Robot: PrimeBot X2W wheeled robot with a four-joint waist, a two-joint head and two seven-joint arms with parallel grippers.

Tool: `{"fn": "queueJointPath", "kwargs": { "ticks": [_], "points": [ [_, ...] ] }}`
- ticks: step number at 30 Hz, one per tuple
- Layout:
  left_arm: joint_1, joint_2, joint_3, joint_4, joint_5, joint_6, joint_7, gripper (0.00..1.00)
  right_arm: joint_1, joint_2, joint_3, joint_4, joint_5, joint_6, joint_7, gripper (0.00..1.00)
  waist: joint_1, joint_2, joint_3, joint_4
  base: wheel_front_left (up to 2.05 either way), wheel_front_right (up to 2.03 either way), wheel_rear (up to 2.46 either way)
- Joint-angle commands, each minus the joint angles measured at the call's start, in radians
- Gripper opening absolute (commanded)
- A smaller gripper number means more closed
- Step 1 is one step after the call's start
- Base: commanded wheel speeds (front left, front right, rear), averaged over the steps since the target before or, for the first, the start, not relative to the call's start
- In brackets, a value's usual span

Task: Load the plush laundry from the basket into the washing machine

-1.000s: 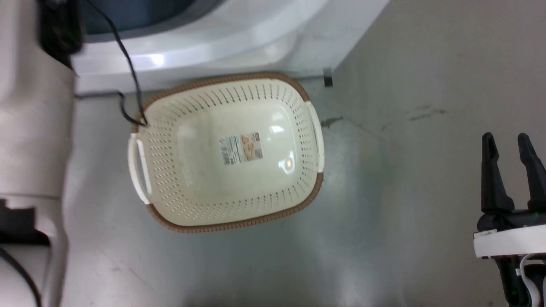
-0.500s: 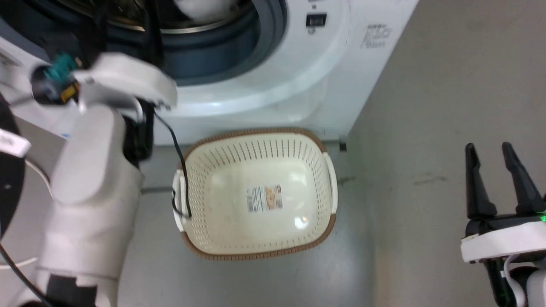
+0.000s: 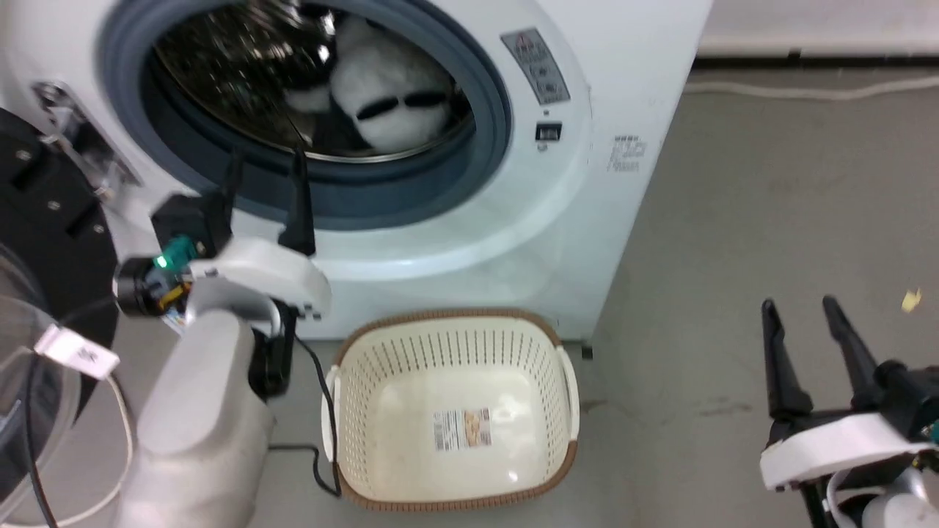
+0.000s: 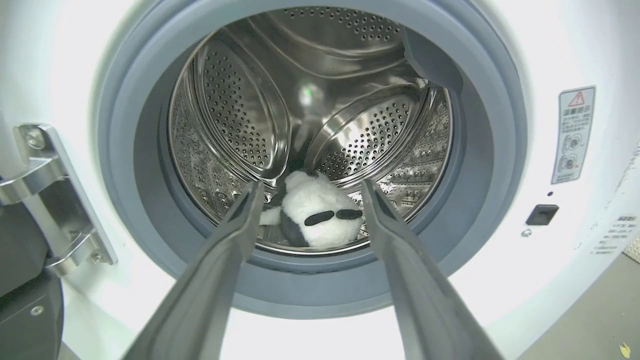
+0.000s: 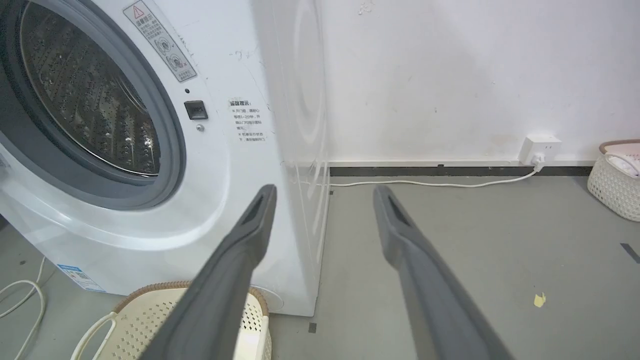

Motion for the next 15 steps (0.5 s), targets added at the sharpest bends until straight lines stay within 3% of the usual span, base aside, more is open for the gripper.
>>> {"fn": "queueJointPath", "kwargs": {
  "ticks": [1,15],
  "points": [
    [0.024,-0.006,-0.001,-0.003,0.005,-0.002,-0.005,1.00,0.012,0.004,0.001,0.004,-0.007,-0.001,-0.008,1.00,0.0003,0.0000,-0.038,0.010,0.00,0.00,0.00],
    [0.239,0.000,-0.030,-0.061,0.037,-0.003,-0.005,1.00,0.109,0.019,0.018,0.087,0.014,-0.001,-0.055,1.00,0.0003,0.0000,-0.192,0.009,0.00,0.00,0.00]
  ]
}}
